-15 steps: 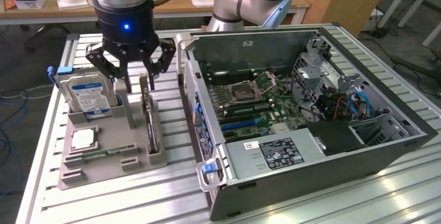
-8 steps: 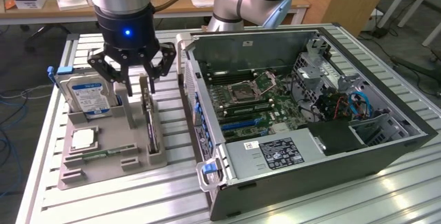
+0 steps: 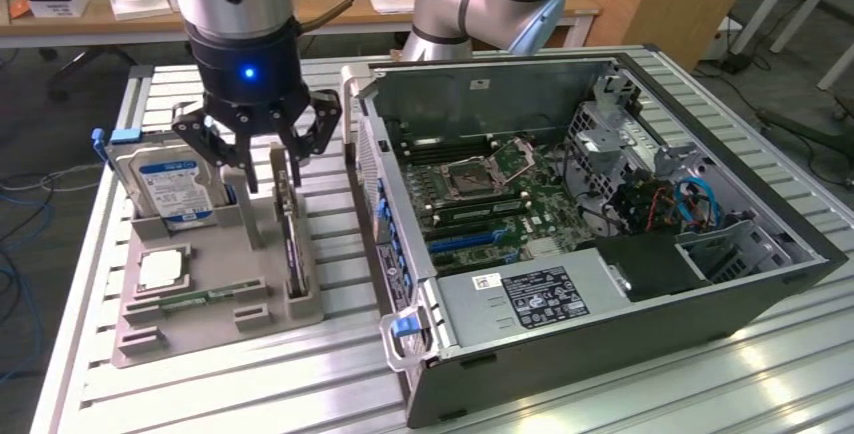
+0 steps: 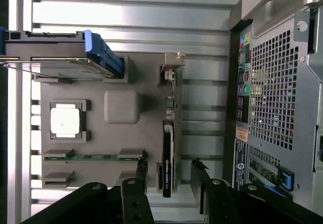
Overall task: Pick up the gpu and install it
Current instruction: 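Pick up the gpu and move the gpu toward the slot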
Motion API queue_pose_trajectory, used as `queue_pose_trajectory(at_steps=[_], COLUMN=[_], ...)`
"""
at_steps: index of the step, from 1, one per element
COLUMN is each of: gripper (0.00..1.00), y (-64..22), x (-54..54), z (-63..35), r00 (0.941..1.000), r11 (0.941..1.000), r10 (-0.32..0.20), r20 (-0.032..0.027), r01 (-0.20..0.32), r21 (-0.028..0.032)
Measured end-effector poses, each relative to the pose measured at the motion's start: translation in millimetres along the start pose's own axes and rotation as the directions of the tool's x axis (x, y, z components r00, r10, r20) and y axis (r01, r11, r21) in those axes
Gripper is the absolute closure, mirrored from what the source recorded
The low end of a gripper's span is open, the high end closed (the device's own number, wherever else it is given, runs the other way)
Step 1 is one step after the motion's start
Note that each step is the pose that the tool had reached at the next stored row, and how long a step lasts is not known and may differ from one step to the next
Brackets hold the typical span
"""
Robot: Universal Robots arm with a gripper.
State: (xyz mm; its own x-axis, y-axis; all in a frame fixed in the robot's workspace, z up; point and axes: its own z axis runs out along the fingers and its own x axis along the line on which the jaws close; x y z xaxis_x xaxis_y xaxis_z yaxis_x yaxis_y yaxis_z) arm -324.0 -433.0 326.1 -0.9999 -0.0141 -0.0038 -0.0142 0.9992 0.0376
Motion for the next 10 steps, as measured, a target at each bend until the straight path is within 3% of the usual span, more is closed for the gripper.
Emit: queue_pose_trajectory(at_steps=[10], gripper=[0.53], y=[-1.1], x=[-0.2], z=[7.0], r00=[1.0], r11=[1.0], r10=[0.0], r20=[0.0001], r01=[0.0], r21=[0.0])
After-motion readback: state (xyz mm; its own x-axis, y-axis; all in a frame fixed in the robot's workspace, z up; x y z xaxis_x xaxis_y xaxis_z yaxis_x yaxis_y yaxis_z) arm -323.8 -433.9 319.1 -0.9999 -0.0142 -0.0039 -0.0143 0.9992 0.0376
